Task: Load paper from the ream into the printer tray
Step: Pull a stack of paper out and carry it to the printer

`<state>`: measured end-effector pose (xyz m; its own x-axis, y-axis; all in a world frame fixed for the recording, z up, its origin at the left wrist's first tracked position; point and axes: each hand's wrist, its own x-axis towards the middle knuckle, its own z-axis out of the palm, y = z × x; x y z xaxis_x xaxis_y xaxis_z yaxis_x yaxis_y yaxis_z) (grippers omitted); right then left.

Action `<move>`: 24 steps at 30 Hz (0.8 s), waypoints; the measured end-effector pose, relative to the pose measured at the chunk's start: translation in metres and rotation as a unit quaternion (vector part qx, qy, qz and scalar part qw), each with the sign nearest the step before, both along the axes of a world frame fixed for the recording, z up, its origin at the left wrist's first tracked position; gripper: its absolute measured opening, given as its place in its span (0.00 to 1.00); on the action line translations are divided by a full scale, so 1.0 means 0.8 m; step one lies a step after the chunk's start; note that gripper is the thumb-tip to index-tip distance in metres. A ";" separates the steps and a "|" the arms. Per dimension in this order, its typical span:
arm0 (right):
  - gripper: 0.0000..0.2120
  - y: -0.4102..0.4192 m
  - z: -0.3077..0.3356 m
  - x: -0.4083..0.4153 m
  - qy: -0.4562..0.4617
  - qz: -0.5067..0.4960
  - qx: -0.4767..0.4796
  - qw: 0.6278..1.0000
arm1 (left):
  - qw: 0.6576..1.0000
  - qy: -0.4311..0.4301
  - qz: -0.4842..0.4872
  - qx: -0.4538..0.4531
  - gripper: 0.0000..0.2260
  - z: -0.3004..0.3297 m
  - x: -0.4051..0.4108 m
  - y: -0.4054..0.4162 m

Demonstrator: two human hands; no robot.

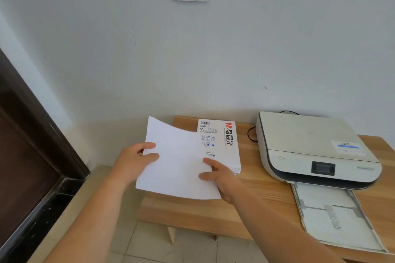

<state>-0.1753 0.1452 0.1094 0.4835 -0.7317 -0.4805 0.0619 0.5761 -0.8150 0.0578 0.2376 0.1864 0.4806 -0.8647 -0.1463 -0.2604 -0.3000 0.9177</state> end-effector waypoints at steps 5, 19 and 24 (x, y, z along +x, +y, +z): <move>0.31 -0.023 0.027 -0.018 0.031 -0.049 -0.093 0.994 | 0.999 -0.016 -0.031 -0.038 0.16 0.016 -0.014 -0.016; 0.36 -0.019 0.098 -0.122 0.188 -0.104 -0.316 0.924 | 0.984 0.013 -0.136 -0.116 0.25 0.014 -0.088 -0.074; 0.37 -0.017 0.104 -0.162 0.233 -0.128 -0.344 0.900 | 0.979 0.036 -0.150 -0.136 0.26 0.005 -0.127 -0.082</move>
